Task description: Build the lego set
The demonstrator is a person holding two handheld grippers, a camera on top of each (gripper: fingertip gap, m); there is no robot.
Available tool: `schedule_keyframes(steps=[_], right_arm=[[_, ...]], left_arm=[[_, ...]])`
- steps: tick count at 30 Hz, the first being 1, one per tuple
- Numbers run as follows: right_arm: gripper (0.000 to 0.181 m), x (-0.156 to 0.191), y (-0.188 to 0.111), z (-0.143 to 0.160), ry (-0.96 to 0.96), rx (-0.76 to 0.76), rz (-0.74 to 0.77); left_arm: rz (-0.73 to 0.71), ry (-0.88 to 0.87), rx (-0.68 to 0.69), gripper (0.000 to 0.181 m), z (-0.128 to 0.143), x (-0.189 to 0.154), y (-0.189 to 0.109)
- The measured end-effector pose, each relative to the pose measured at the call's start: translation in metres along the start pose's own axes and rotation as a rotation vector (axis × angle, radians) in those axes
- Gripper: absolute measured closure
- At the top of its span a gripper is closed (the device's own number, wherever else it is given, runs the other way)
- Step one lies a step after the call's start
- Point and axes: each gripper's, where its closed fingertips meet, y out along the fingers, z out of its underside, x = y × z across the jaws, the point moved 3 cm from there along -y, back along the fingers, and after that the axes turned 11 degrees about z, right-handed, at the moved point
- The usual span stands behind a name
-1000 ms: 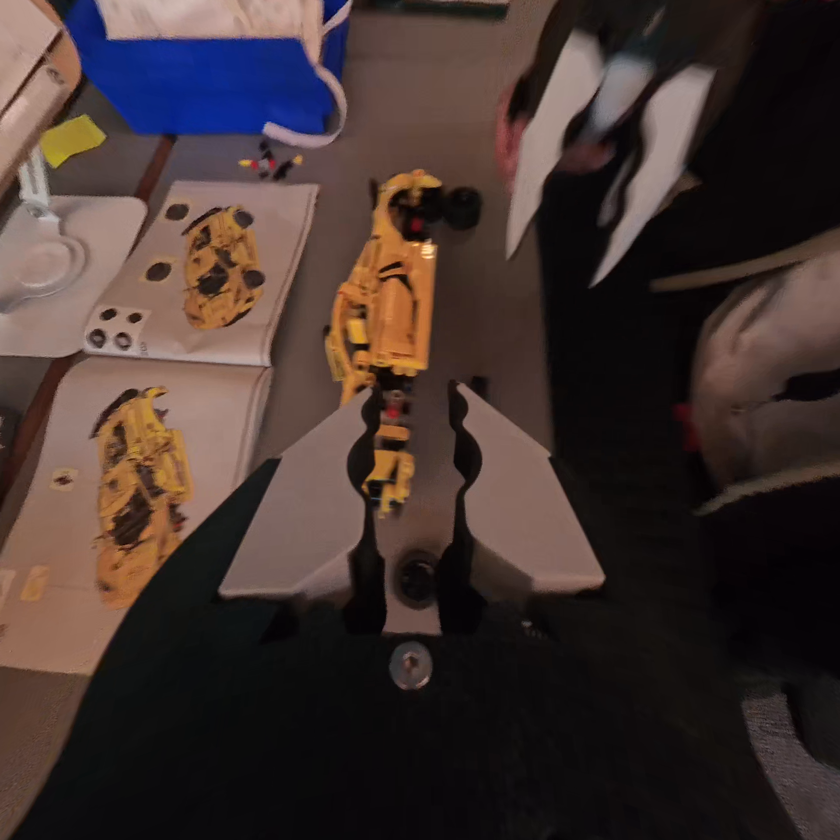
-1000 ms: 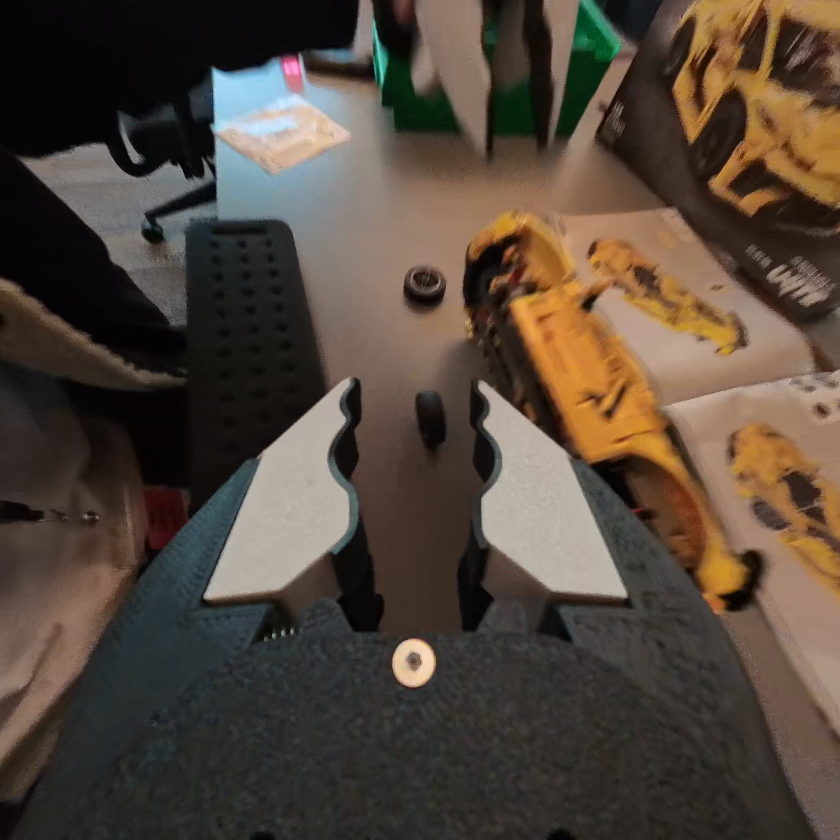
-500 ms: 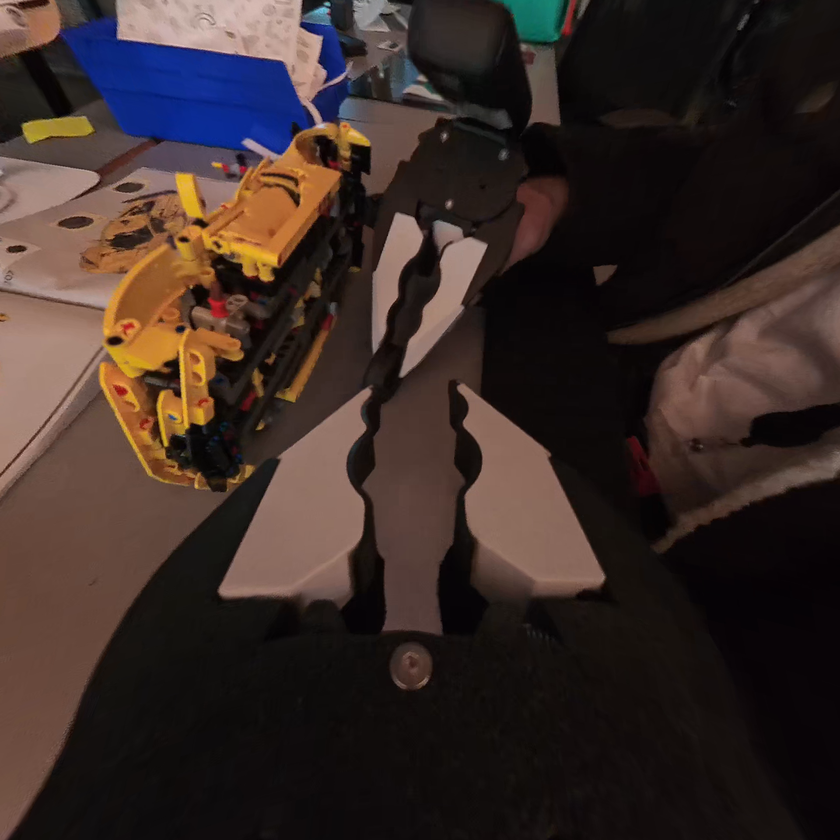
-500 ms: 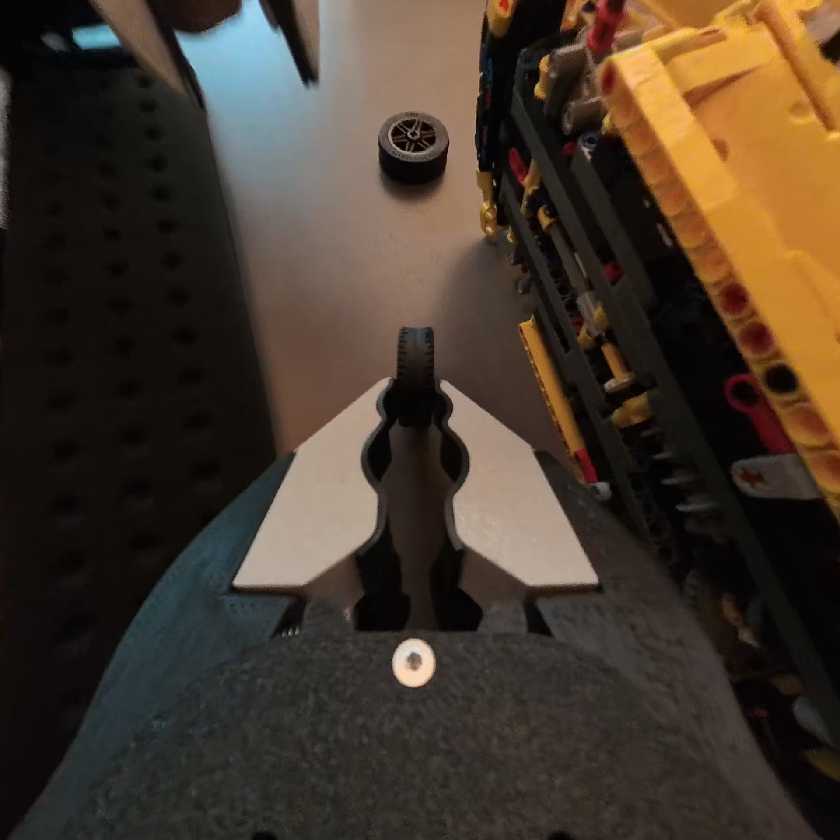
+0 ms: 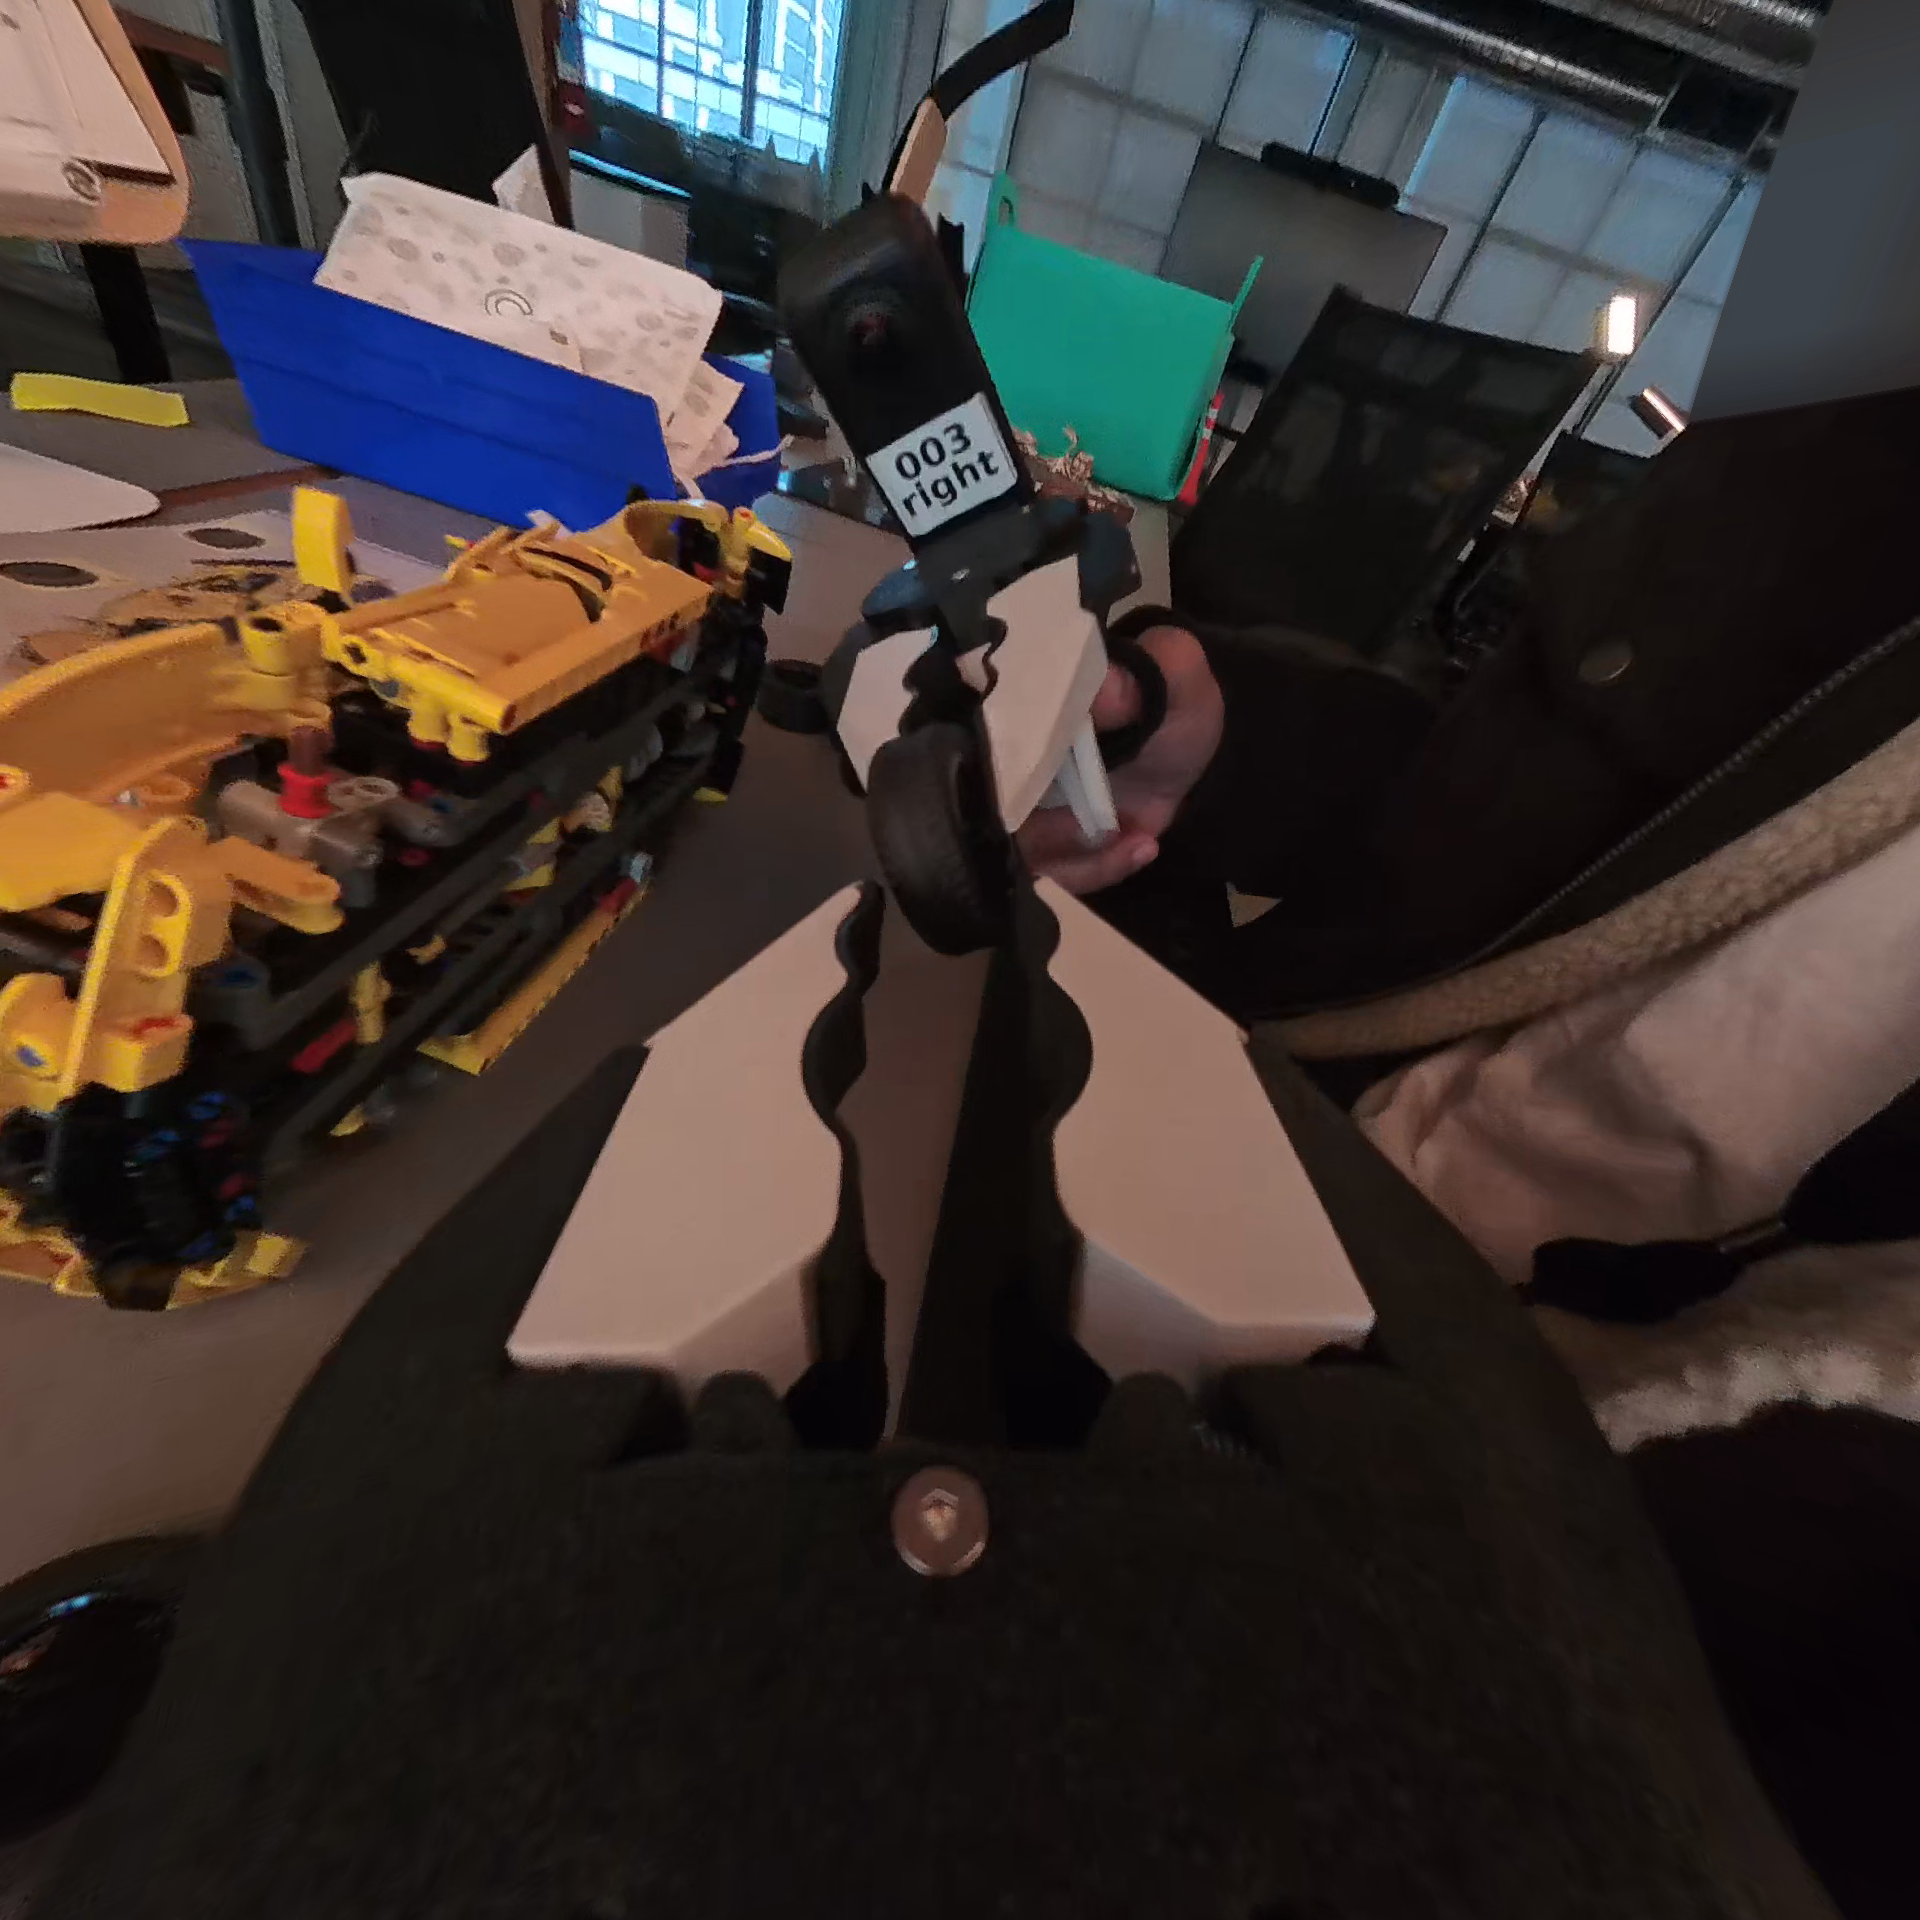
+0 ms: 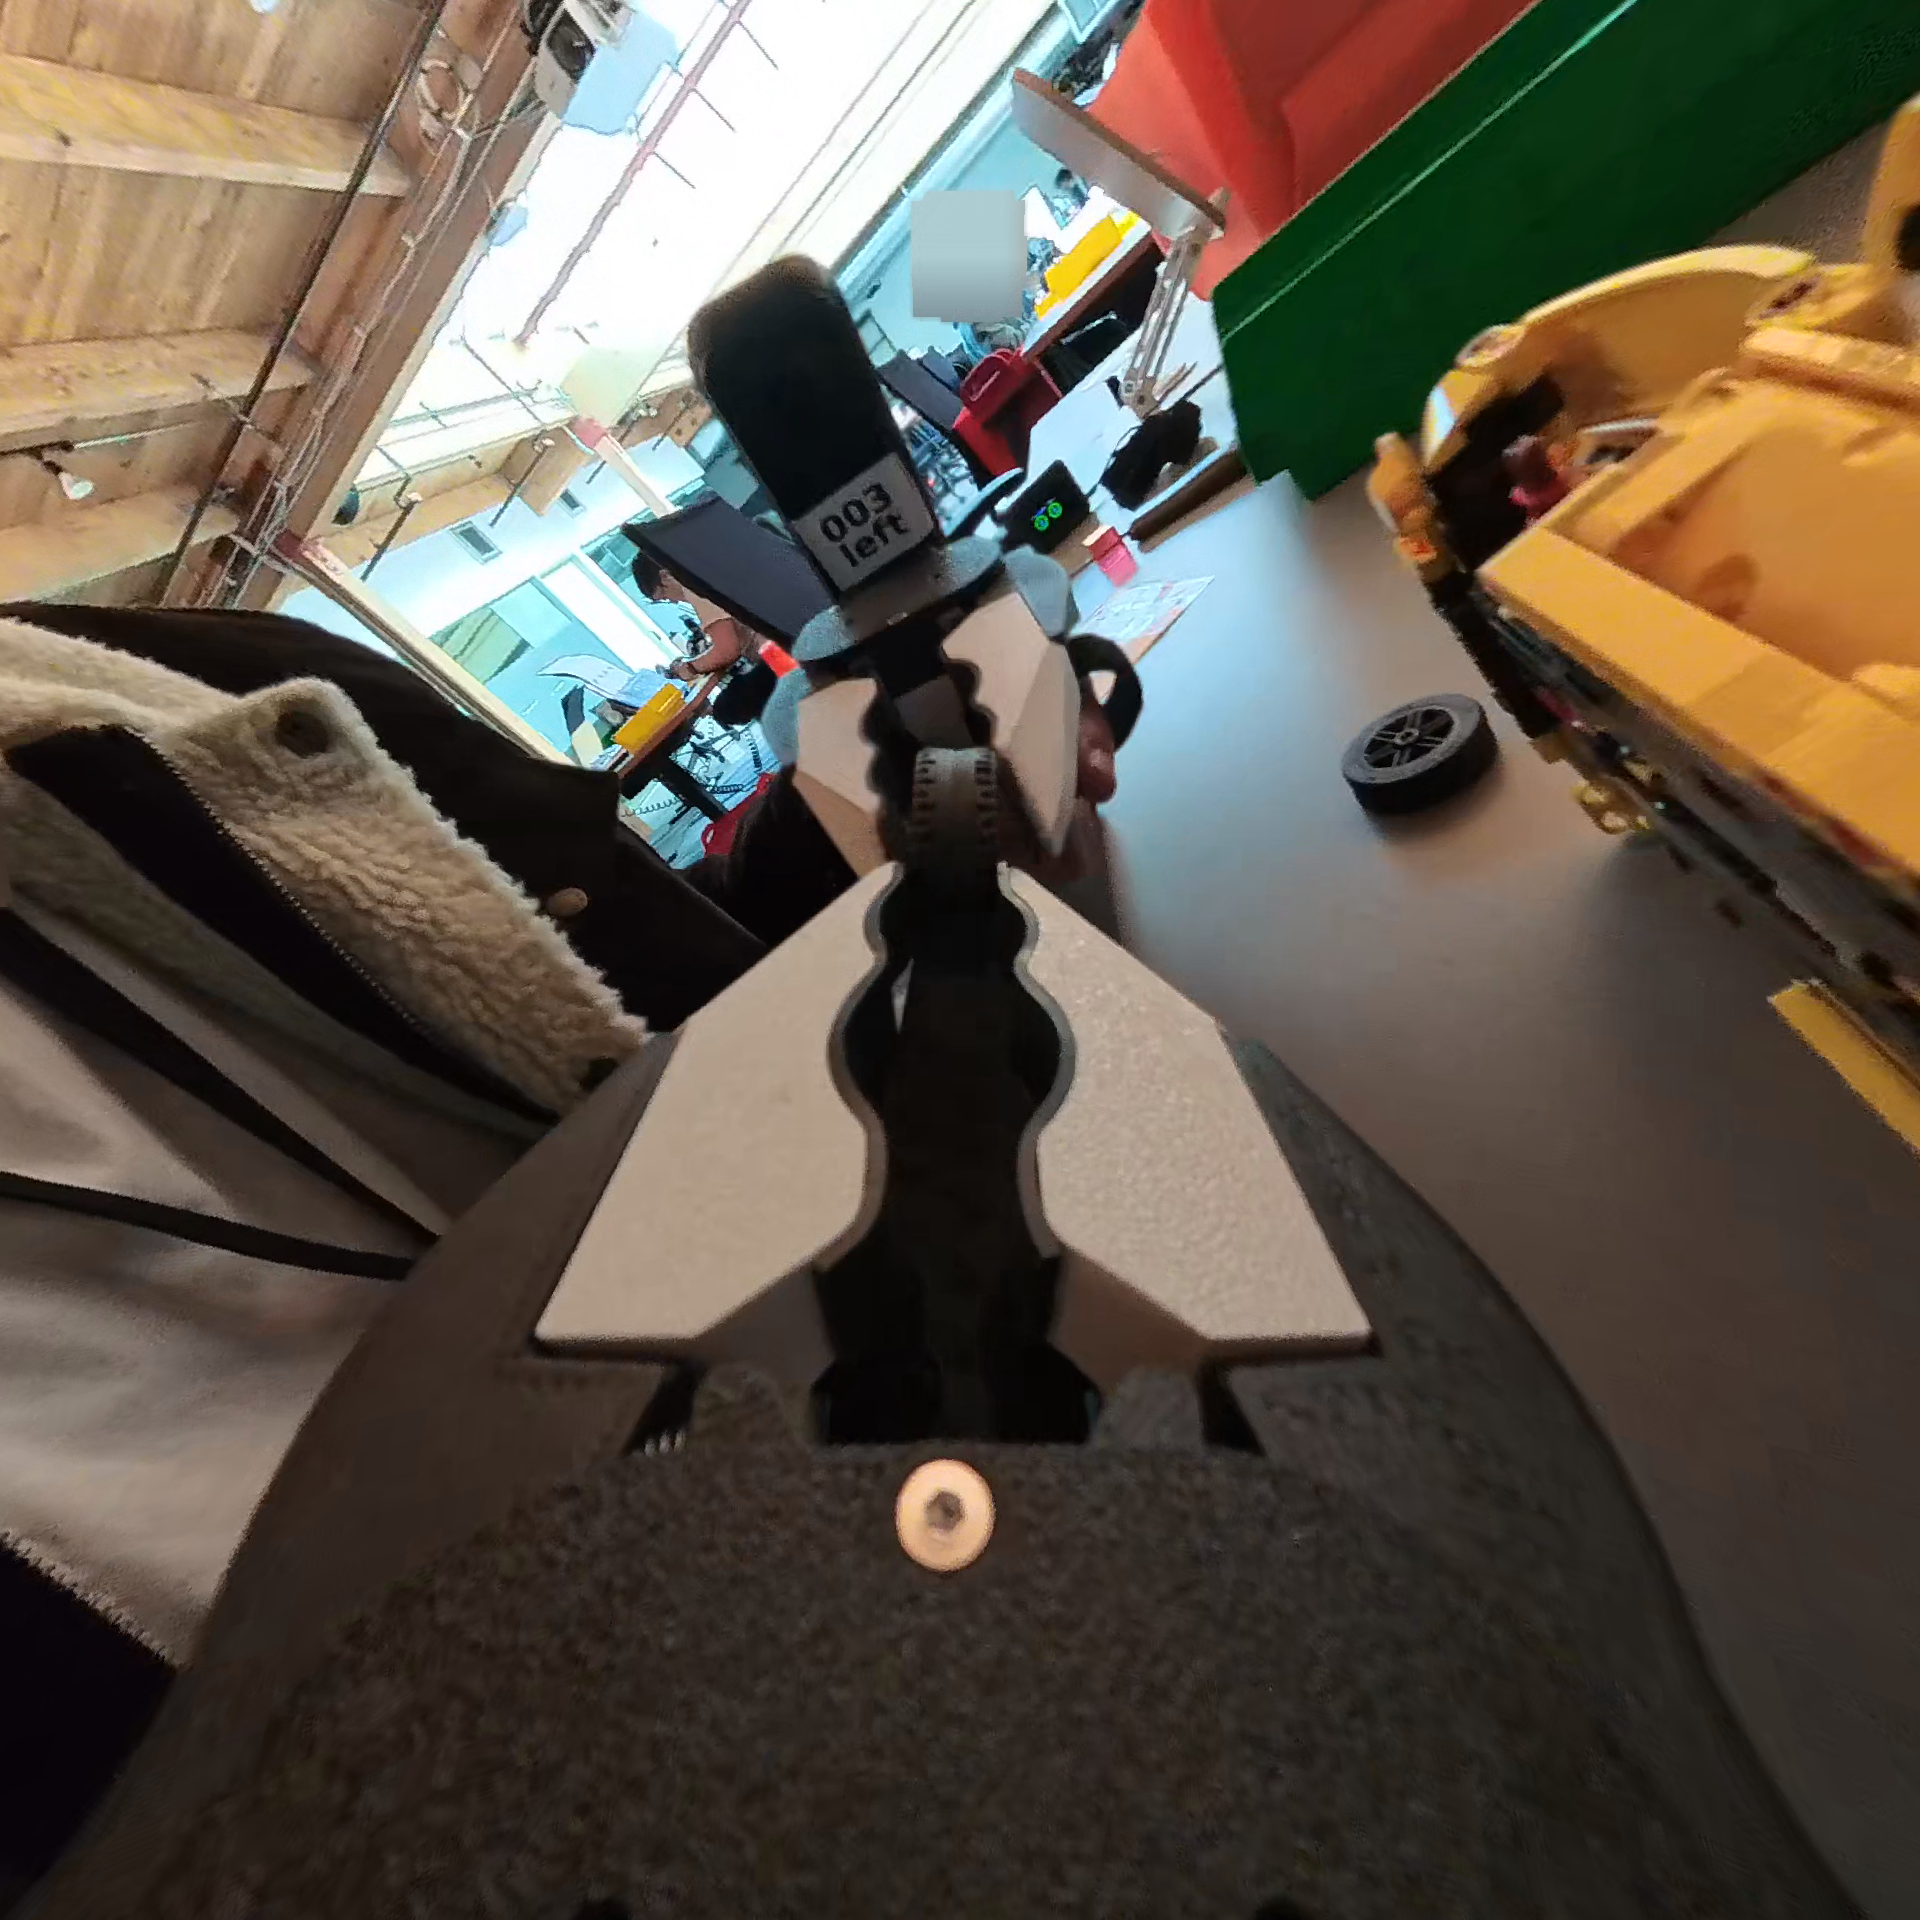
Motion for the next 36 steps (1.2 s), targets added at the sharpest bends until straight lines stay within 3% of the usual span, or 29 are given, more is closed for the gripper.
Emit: schedule_keyframes(steps=[3, 6, 9, 12, 16, 19, 29, 36], right_arm=[[0.167, 0.002, 0.001, 0.001, 0.006, 0.011, -0.003], [0.165, 0.001, -0.002, 0.0, -0.081, -0.012, 0.058], [0.139, 0.004, -0.007, -0.007, -0.323, -0.095, 0.188], [0.126, 0.006, -0.005, -0.008, -0.686, -0.128, 0.391], [0.123, 0.01, 0.001, -0.009, -0.942, -0.142, 0.607], [0.136, 0.01, 0.005, -0.007, -1.096, -0.142, 0.693], [0.138, 0.006, 0.015, -0.002, -1.134, -0.074, 0.71], [0.139, 0.0, 0.016, -0.003, -1.035, -0.007, 0.688]], left_arm=[[0.028, -0.063, -0.023, 0.161, -0.001, -0.002, 0.0], [0.075, -0.274, -0.077, 0.165, 0.0, -0.001, 0.002], [0.057, -0.416, -0.141, 0.166, 0.003, 0.006, 0.0], [0.051, -0.517, -0.204, 0.166, 0.003, 0.012, -0.006], [0.072, -0.634, -0.261, 0.166, 0.003, 0.014, -0.007], [0.096, -0.688, -0.296, 0.166, 0.003, 0.013, -0.006], [0.118, -0.726, -0.281, 0.166, 0.004, 0.009, -0.006], [0.085, -0.664, -0.25, 0.164, 0.005, 0.012, -0.009]])
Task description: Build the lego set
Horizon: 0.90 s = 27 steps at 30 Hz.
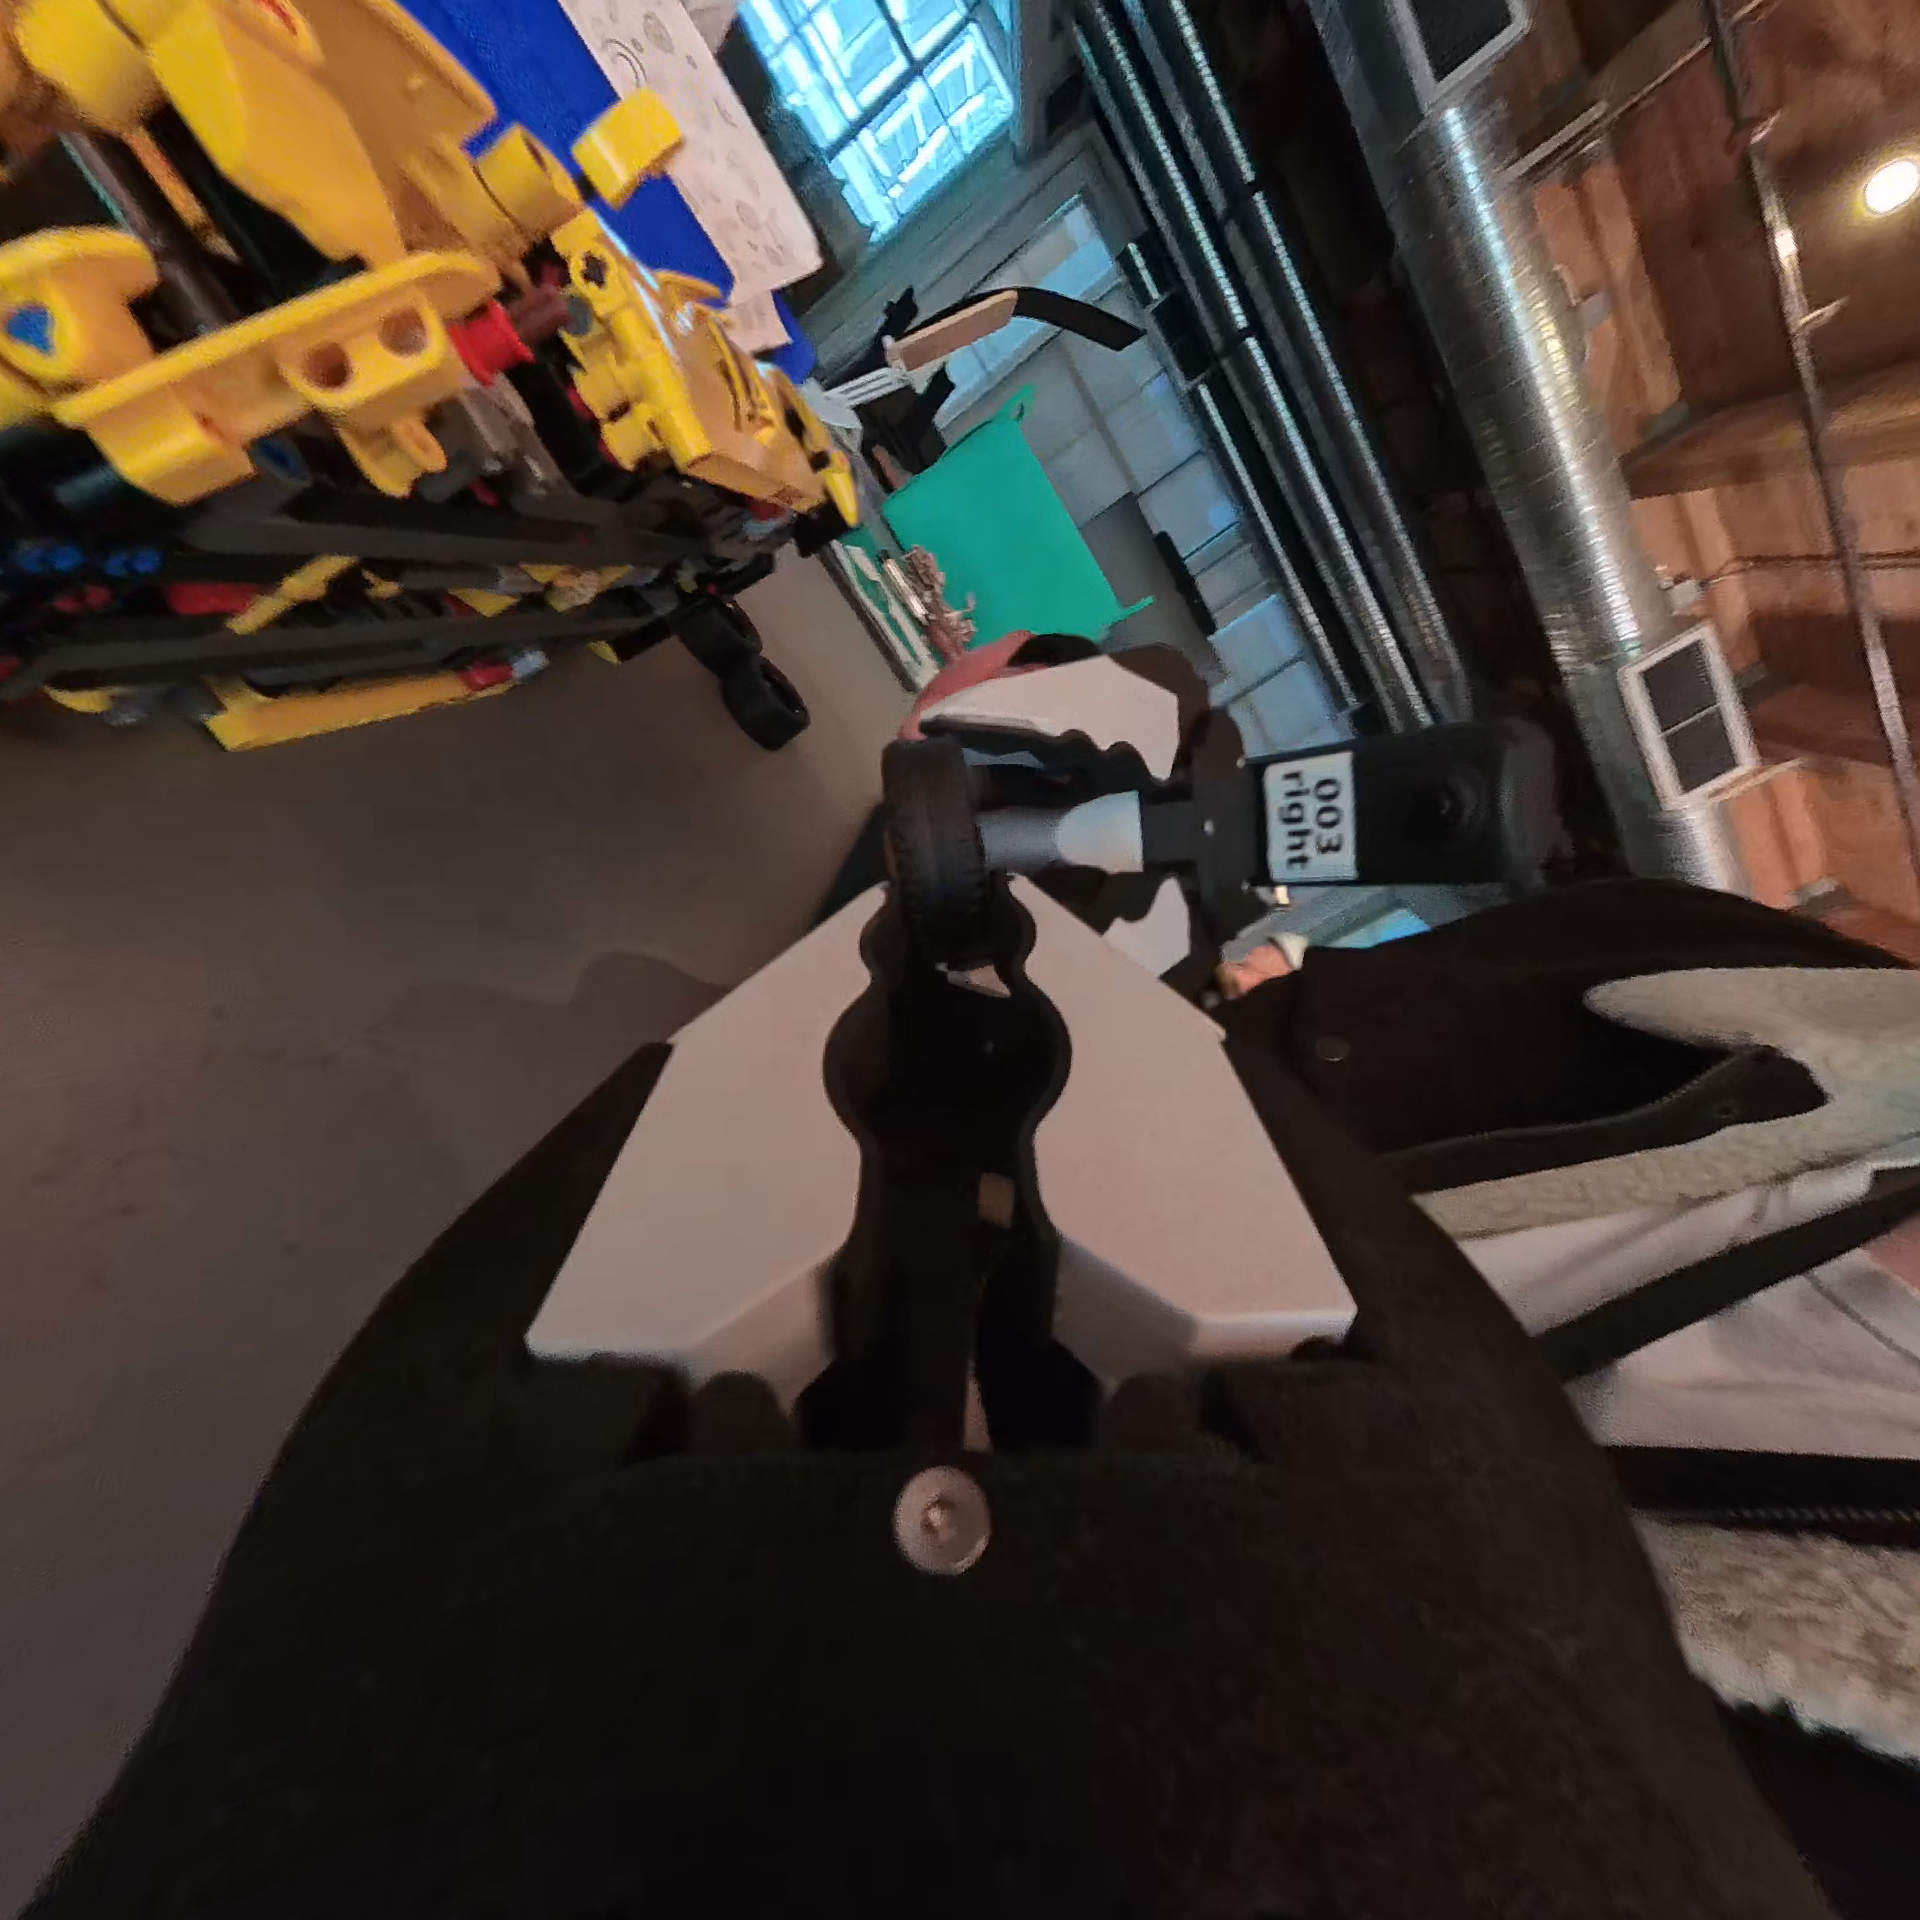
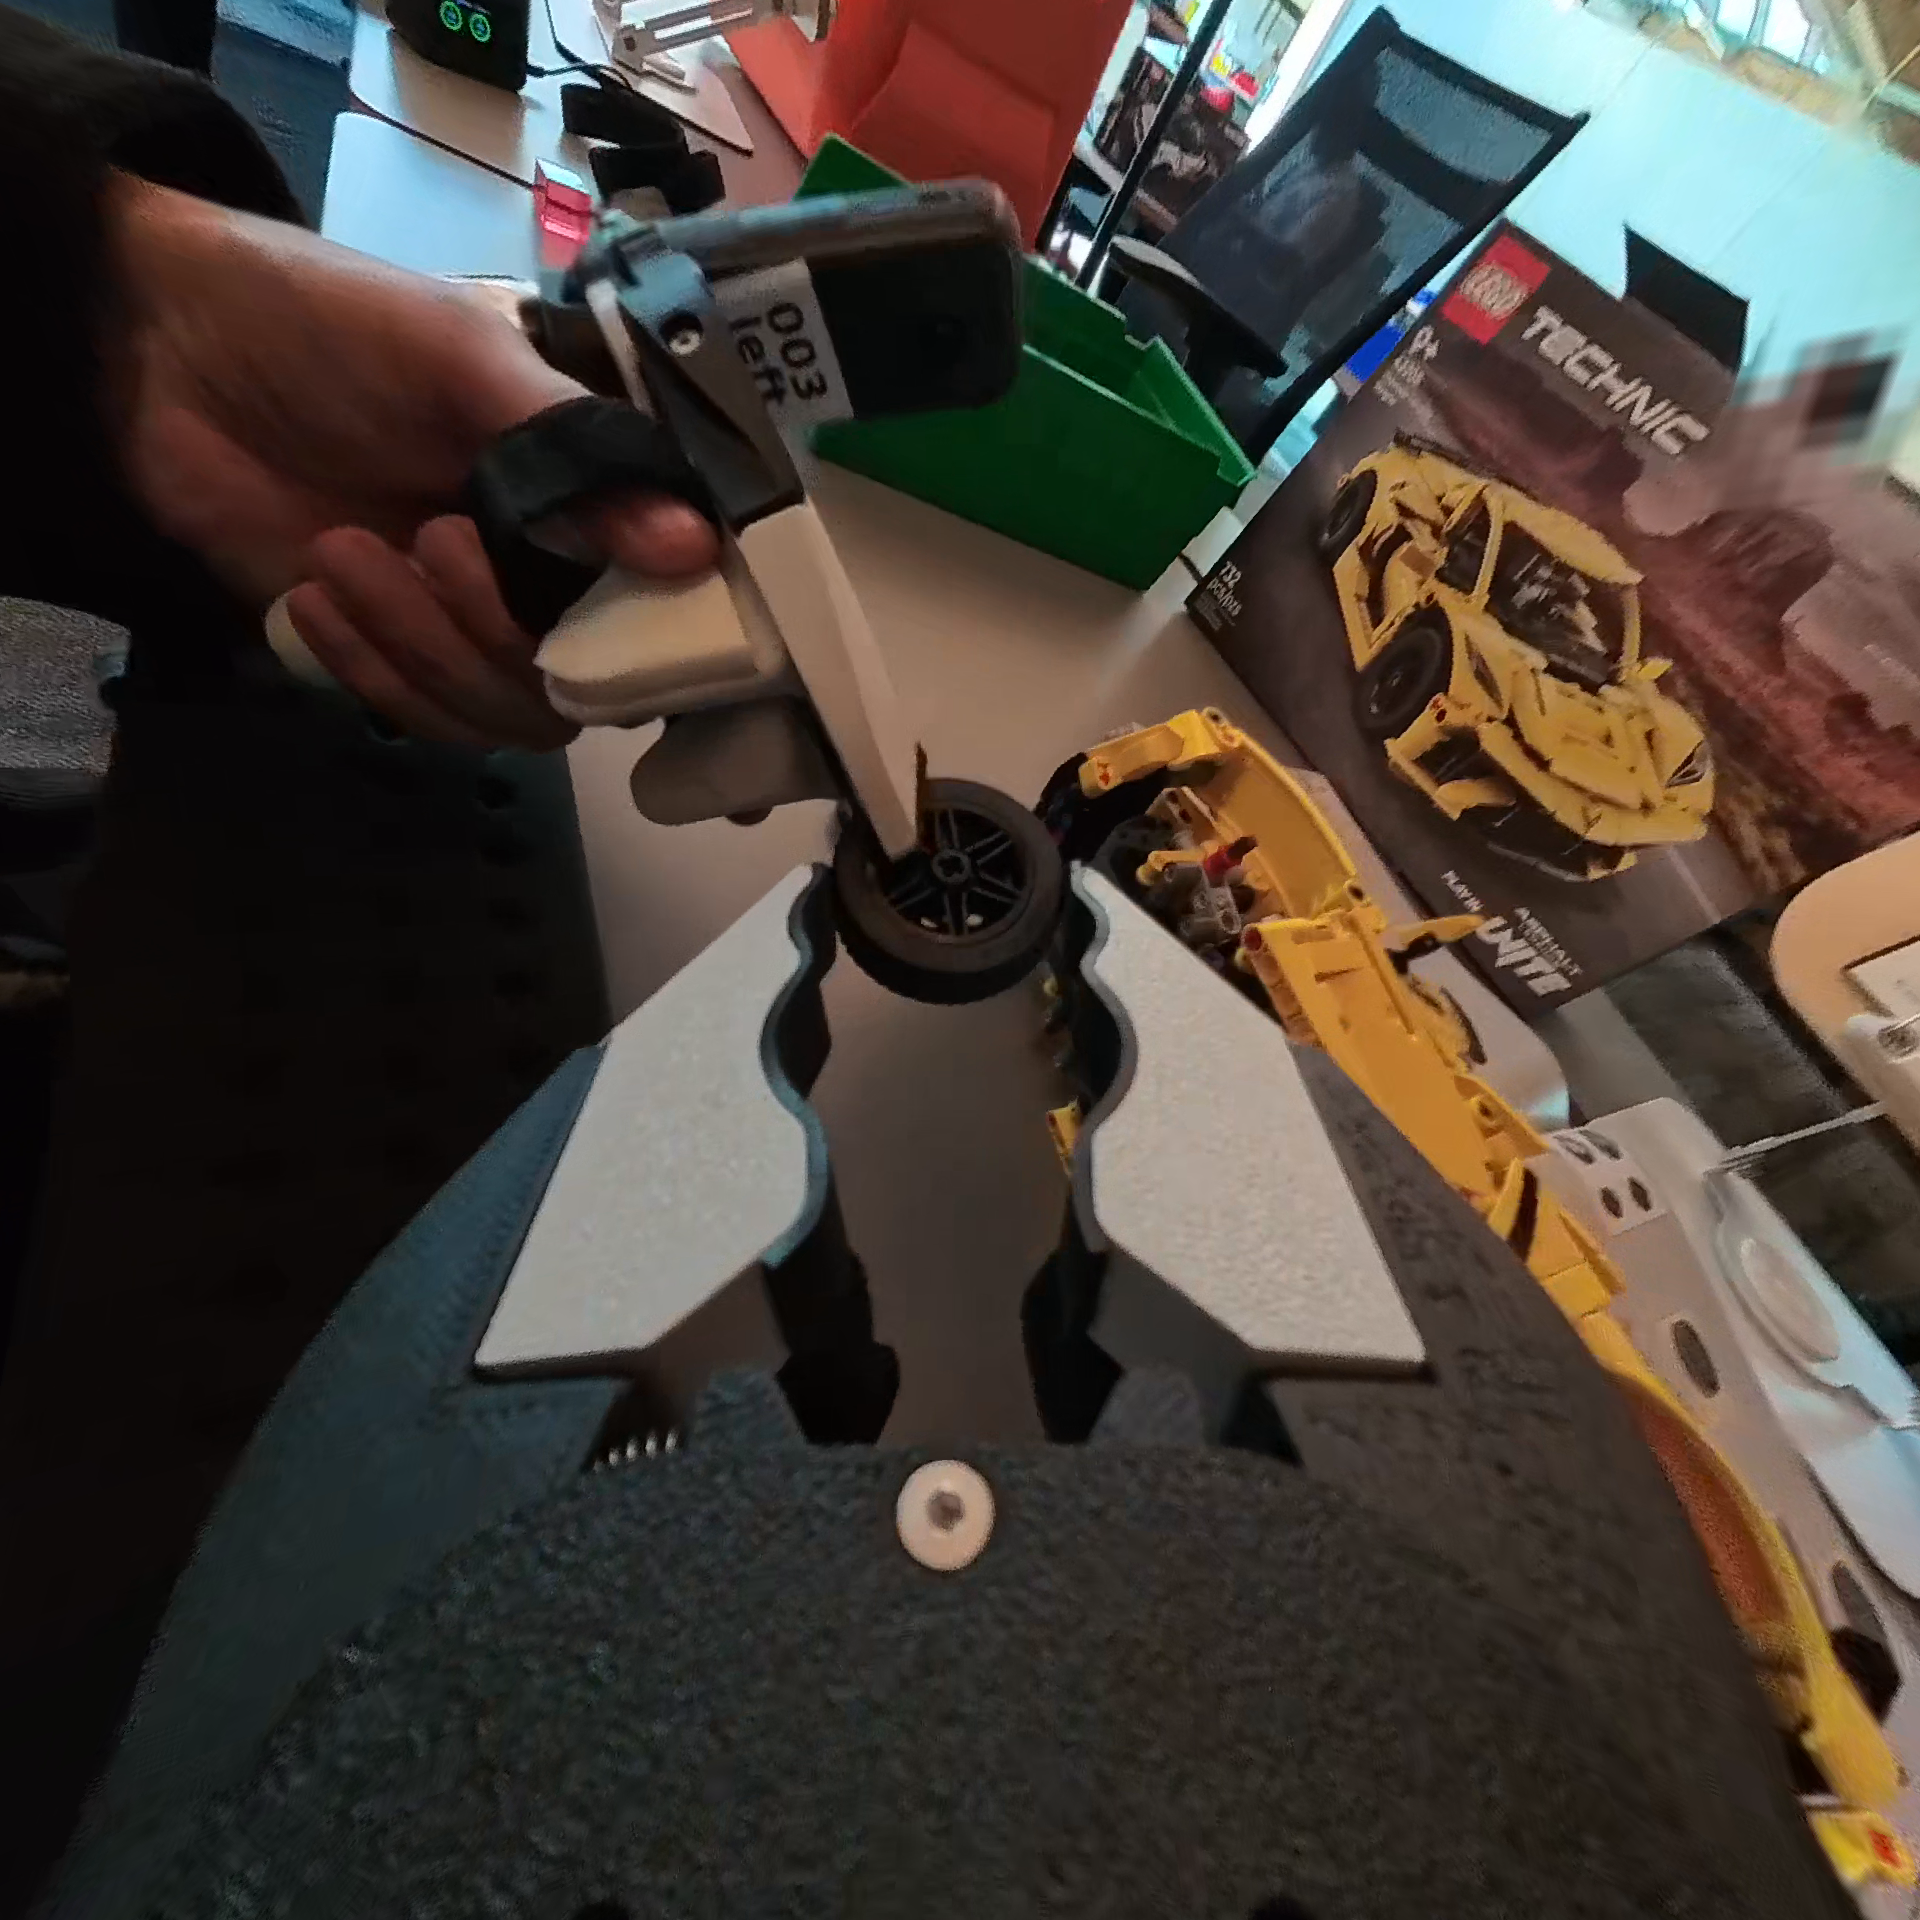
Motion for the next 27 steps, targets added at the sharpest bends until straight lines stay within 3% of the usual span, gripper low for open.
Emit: schedule_keyframes(steps=[3, 11, 17, 22, 27], right_arm=[[0.138, -0.001, 0.004, 0.003, 0.041, 0.046, -0.018], [0.138, -0.005, 0.014, 0.0, 0.046, 0.142, 0.085], [0.138, -0.005, 0.014, 0.002, 0.0, 0.158, 0.047], [0.139, -0.026, 0.021, -0.008, -0.014, 0.192, 0.078], [0.139, -0.051, 0.04, -0.012, -0.094, 0.258, 0.096]], left_arm=[[-0.05, 0.034, 0.006, 0.164, -0.002, 0.004, -0.002], [-0.006, -0.026, -0.035, 0.166, -0.015, 0.008, -0.007], [0.009, -0.047, 0.093, 0.166, -0.018, 0.01, -0.01], [0.007, 0.008, 0.176, 0.165, -0.043, 0.007, -0.006], [-0.074, 0.101, 0.148, 0.165, -0.074, 0.011, -0.006]])
